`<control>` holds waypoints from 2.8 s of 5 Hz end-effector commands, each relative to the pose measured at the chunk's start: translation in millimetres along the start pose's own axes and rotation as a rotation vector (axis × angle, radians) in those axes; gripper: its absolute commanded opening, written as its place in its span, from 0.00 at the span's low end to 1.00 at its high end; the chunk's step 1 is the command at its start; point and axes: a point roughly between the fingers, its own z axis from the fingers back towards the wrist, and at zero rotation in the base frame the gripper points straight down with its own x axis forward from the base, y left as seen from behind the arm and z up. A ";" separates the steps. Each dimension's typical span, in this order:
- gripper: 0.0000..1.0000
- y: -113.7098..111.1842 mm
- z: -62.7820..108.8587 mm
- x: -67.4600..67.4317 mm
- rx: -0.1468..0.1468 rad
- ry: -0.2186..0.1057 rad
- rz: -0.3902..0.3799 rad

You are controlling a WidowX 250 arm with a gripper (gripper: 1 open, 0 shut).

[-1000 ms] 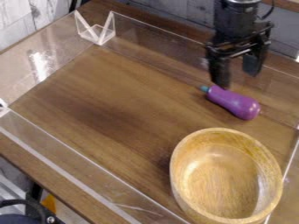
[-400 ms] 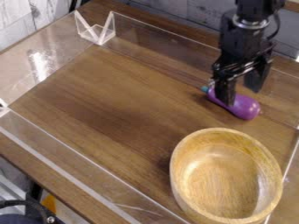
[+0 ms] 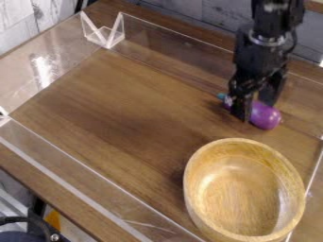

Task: Put the purple eggplant in the brown bowl

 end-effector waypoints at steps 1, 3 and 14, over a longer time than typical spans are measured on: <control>1.00 -11.7 9.5 3.3 -0.047 -0.021 0.029; 1.00 -20.0 -10.6 8.4 -0.037 -0.033 0.027; 0.00 -2.5 -1.7 29.7 0.007 -0.040 -0.213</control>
